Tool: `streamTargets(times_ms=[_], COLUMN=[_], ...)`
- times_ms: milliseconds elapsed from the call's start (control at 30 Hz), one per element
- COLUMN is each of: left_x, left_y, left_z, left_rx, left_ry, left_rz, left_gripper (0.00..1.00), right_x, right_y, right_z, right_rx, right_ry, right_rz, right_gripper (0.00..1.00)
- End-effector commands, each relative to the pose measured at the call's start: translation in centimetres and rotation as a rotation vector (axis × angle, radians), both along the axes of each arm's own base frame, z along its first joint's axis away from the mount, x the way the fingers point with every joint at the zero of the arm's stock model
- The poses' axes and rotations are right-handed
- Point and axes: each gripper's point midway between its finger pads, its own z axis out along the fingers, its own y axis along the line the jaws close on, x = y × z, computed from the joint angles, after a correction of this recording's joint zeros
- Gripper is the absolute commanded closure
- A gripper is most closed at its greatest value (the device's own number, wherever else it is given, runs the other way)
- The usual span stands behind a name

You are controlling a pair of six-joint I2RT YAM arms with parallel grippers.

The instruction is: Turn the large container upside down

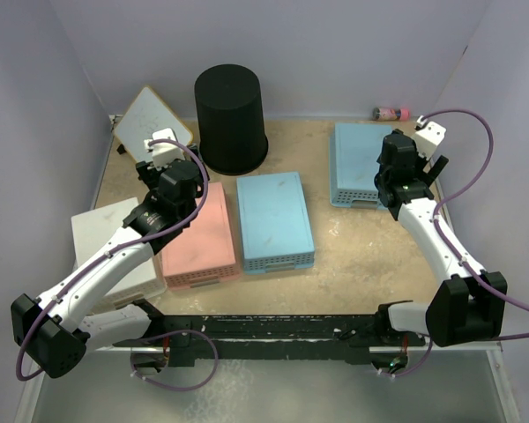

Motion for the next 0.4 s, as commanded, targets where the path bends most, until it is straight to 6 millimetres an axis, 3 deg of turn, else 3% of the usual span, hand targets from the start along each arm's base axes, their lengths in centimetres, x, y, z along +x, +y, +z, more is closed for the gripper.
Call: streamTargets(times_ms=[0,367], left_x=[0.04,0.68], left_y=[-0.34,-0.18], left_z=[1.41,1.83], left_rx=[-0.031,-0.090], left_ry=[-0.042,-0.055], left_rz=[-0.012,0.067], left_gripper=[0.16,0.19], right_x=[0.03,0.06], right_y=[-0.33,-0.28], right_z=[1.33,1.32], right_rx=[0.009,0.016], right_ry=[-0.065,-0.076], right_rz=[-0.028,-0.026], right_gripper=[0.00,0.00])
